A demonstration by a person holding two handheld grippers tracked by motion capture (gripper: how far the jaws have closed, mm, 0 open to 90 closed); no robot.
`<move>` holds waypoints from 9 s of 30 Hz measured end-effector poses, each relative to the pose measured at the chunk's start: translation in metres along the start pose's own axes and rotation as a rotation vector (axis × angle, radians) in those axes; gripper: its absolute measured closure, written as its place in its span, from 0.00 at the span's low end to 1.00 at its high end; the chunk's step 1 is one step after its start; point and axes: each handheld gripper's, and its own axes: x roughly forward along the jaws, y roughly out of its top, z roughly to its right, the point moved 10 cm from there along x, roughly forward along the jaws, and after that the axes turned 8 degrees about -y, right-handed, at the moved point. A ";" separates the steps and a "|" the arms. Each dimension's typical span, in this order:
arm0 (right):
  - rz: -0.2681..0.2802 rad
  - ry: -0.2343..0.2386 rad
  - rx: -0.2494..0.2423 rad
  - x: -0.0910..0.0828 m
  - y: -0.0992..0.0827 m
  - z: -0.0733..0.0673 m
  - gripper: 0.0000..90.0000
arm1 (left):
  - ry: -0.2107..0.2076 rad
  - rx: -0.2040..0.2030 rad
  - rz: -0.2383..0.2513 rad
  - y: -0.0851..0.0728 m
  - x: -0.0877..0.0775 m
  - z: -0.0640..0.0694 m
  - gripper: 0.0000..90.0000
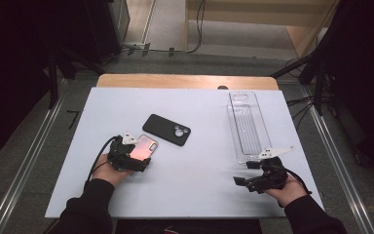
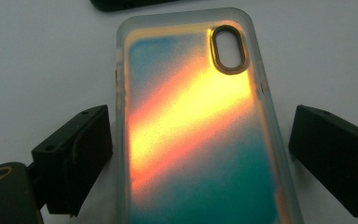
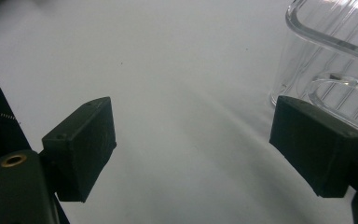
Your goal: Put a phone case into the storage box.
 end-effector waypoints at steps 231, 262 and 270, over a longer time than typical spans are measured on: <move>0.177 0.385 -0.279 0.003 0.136 -0.101 0.85 | -0.629 0.239 0.124 0.105 -0.059 0.136 0.41; 0.261 0.367 -0.146 -0.001 0.151 -0.104 0.39 | -0.688 0.178 0.100 0.100 -0.070 0.127 0.90; 0.285 0.332 -0.130 0.002 0.150 -0.096 0.30 | -0.589 0.079 0.105 0.104 -0.072 0.114 0.90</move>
